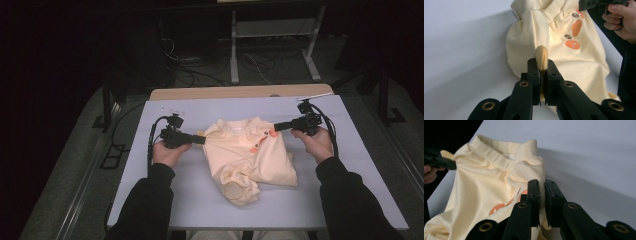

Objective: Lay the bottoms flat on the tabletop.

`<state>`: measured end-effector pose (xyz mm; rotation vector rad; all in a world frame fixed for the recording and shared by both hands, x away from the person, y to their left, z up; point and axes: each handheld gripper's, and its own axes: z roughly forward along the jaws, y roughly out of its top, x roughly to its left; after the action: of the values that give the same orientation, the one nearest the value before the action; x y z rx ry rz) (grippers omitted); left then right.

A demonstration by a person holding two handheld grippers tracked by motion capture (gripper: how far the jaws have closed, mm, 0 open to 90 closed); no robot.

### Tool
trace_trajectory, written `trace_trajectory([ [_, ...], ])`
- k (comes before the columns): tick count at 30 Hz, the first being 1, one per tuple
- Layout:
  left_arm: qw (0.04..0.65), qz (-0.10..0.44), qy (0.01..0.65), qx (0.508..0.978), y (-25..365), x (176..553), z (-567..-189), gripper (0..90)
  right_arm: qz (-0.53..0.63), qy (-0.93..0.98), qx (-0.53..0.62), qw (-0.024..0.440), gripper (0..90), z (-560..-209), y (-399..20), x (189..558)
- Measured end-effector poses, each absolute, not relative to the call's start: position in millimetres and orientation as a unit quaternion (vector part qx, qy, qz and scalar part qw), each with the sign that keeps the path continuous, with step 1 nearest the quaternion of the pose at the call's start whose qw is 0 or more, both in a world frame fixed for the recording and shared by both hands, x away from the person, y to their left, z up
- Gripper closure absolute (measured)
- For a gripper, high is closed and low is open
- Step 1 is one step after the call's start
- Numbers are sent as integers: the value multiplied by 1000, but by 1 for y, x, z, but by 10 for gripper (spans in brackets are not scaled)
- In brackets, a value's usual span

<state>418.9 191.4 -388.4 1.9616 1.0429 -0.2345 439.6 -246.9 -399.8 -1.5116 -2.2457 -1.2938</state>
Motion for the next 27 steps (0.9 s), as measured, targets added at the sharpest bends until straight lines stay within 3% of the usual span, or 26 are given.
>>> trace_trajectory([
  [12, 395, -111, 378, 830, 194, 459, -354, 841, -439, -745, -496, 74, 821, -380, -253, 433],
  [27, 409, -126, 423, 799, 187, 478, -411, 840, -414, -740, -527, 62, 817, -412, -257, 440],
])
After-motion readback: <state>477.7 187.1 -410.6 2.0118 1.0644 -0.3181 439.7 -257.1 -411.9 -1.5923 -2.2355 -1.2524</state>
